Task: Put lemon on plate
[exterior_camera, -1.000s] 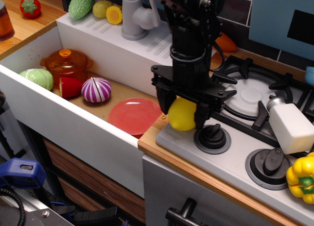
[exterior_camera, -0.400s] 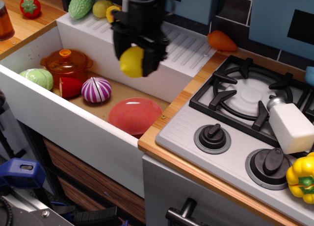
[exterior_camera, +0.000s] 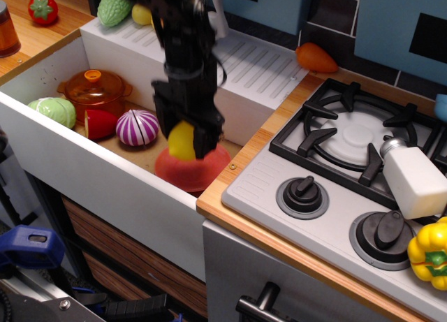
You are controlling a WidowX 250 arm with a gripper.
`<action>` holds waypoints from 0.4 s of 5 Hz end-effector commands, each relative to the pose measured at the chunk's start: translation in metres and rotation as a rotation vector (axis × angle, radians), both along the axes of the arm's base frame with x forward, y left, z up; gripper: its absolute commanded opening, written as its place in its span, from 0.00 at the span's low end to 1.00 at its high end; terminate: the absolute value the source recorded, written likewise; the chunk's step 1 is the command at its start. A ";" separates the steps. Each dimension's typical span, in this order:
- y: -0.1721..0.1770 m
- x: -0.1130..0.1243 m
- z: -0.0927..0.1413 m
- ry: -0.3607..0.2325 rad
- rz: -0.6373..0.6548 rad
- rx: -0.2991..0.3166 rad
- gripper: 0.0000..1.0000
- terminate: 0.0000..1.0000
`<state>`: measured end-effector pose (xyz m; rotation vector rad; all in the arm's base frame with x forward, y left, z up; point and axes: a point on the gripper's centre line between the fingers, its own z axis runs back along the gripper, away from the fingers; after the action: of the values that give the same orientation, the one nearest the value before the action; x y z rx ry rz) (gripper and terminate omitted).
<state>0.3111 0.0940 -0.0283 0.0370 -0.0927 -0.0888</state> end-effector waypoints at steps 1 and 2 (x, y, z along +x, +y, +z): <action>0.021 0.035 -0.015 -0.116 -0.009 -0.011 0.00 0.00; 0.019 0.042 -0.025 -0.129 0.002 -0.022 0.00 0.00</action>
<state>0.3483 0.1100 -0.0621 0.0027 -0.2022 -0.0553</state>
